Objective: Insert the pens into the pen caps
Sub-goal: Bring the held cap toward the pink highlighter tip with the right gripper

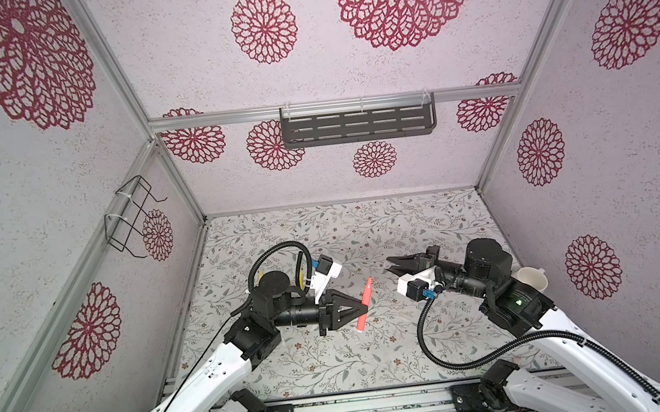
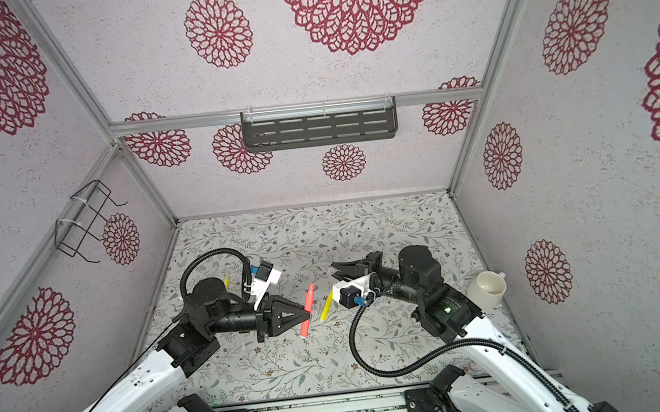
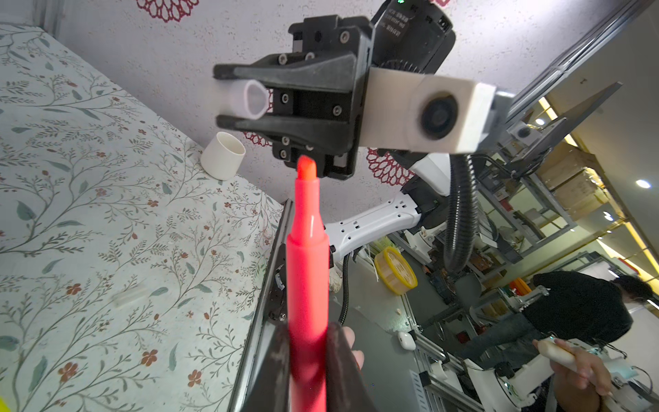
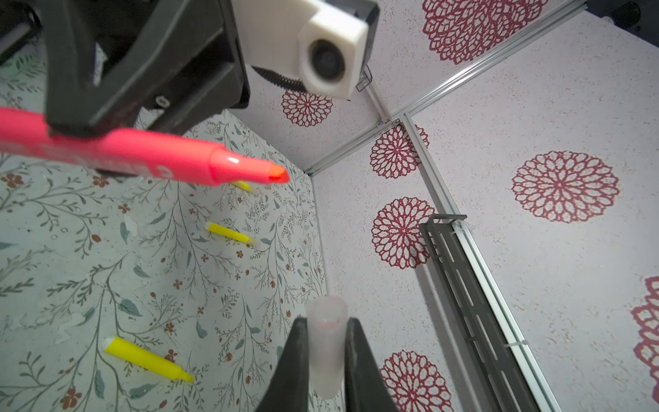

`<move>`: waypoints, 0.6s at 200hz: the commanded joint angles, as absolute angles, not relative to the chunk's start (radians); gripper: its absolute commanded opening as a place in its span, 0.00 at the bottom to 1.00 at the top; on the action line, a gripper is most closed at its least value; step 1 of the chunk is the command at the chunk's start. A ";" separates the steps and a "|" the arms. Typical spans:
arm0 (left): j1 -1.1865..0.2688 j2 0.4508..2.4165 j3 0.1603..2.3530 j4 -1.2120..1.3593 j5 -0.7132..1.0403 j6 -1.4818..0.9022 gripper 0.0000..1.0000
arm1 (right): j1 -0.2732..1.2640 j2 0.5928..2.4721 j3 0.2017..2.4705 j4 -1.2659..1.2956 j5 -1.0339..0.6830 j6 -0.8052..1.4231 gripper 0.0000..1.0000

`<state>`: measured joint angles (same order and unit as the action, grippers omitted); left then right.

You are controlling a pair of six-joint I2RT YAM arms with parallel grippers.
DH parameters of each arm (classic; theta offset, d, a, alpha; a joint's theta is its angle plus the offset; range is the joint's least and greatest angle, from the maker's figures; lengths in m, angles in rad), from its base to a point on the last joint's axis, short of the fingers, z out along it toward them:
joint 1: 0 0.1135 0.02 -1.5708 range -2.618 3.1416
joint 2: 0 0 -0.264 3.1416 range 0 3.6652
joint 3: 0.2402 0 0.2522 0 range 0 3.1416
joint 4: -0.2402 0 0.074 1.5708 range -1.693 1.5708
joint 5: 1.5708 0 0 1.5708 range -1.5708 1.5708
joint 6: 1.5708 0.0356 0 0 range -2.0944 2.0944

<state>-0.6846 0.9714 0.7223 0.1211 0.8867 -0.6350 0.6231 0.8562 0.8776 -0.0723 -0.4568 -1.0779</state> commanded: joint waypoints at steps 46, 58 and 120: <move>-0.676 1.038 0.696 0.335 1.001 -0.798 0.00 | 0.640 0.844 0.866 -0.005 -0.402 -1.267 0.00; -0.676 1.057 0.689 0.368 1.004 -0.828 0.00 | 0.640 0.842 0.867 -0.014 -0.408 -1.285 0.00; -0.676 1.101 0.682 0.437 1.010 -0.901 0.00 | 0.640 0.828 0.863 -0.042 -0.423 -1.356 0.00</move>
<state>-0.6827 1.0992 0.6796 0.3763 0.9955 -0.8658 0.6338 0.8494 0.8562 -0.0475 -0.4046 -1.3010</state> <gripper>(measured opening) 0.163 0.165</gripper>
